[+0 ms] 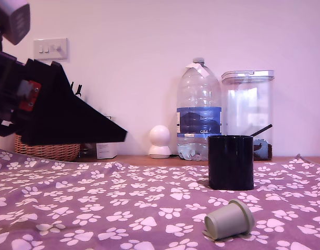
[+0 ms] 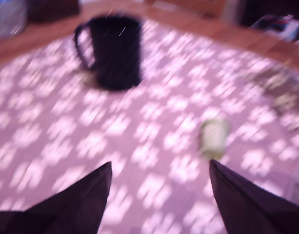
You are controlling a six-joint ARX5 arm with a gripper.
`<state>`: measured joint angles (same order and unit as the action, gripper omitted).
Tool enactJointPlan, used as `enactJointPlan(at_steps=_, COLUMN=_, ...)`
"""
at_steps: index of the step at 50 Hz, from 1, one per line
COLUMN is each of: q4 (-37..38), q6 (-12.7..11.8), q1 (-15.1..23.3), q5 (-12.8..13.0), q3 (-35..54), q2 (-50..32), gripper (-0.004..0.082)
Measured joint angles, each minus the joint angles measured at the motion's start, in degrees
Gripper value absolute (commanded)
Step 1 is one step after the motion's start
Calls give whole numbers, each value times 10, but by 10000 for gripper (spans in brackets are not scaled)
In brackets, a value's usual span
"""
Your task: Pick up the coffee capsules from the table one by one and drop them inside the nearest coffee cup
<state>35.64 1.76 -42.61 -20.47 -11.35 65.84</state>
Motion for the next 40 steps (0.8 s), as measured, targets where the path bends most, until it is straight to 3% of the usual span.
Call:
enactJointPlan(at_steps=15, q4=11, q6=0, q1=-41, q5=0, q3=0, q2=6, gripper=573)
enactJointPlan(at_steps=40, q4=87, q6=-1, q1=-92, q5=15, q3=-23, q2=125, gripper=573)
